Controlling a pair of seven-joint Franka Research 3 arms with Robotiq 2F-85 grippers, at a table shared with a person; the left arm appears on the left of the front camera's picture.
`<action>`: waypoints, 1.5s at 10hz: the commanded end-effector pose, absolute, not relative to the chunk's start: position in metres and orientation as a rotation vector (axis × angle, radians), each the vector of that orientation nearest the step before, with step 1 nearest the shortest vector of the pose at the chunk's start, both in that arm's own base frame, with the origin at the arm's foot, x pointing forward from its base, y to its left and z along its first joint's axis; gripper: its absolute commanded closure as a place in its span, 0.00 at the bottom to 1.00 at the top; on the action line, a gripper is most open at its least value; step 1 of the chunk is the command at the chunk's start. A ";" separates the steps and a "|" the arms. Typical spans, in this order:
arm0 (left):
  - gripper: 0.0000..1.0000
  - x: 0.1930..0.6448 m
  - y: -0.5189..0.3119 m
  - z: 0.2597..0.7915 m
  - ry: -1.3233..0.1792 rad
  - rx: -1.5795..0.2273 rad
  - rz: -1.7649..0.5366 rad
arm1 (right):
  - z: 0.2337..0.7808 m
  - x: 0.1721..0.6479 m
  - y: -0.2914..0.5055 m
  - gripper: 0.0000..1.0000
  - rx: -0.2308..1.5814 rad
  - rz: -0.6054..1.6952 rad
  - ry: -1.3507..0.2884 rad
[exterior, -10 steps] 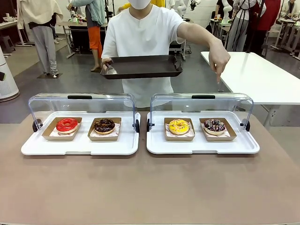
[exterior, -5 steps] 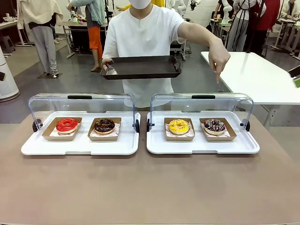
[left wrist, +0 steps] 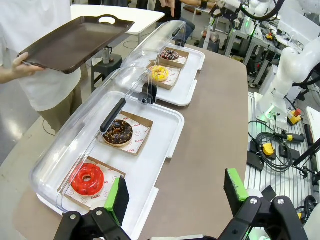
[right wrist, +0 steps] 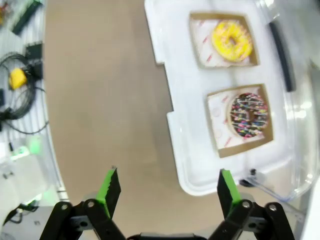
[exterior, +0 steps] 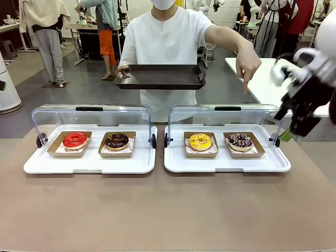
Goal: Provide the desired donut to the person.
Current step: Pick up and lift the Paper togo box containing the Donut pointed at by the person.
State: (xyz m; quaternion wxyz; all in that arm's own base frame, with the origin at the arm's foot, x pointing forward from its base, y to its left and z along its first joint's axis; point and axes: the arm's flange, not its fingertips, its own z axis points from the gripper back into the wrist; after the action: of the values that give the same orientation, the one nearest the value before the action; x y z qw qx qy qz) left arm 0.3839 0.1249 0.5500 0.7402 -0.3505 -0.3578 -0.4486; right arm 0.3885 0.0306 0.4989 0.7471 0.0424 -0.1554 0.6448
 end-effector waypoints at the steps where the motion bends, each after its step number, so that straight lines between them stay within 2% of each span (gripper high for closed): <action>1: 0.00 0.384 0.125 0.551 -0.796 -0.774 -0.983 | 0.458 0.411 0.036 0.00 0.048 1.385 -0.286; 4: 0.00 0.384 0.125 0.551 -0.796 -0.774 -0.983 | 0.415 0.423 0.039 0.00 0.071 1.396 -0.244; 6: 0.00 0.384 0.125 0.551 -0.796 -0.774 -0.983 | 0.423 0.424 0.027 0.00 0.139 1.366 -0.261; 7: 0.00 0.384 0.125 0.551 -0.796 -0.774 -0.983 | 0.406 0.420 0.038 0.00 0.080 1.399 -0.235; 14: 0.00 0.384 0.125 0.551 -0.796 -0.774 -0.983 | 0.410 0.421 0.038 0.00 0.100 1.401 -0.239; 15: 0.00 0.384 0.125 0.551 -0.796 -0.774 -0.983 | 0.399 0.428 0.041 0.00 0.090 1.413 -0.199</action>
State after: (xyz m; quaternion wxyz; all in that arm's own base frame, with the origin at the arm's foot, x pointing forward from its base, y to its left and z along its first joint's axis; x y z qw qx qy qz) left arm 0.3839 0.1251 0.5499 0.7403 -0.3505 -0.3579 -0.4483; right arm 0.4213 0.0387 0.4071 0.7566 0.0472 -0.1065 0.6434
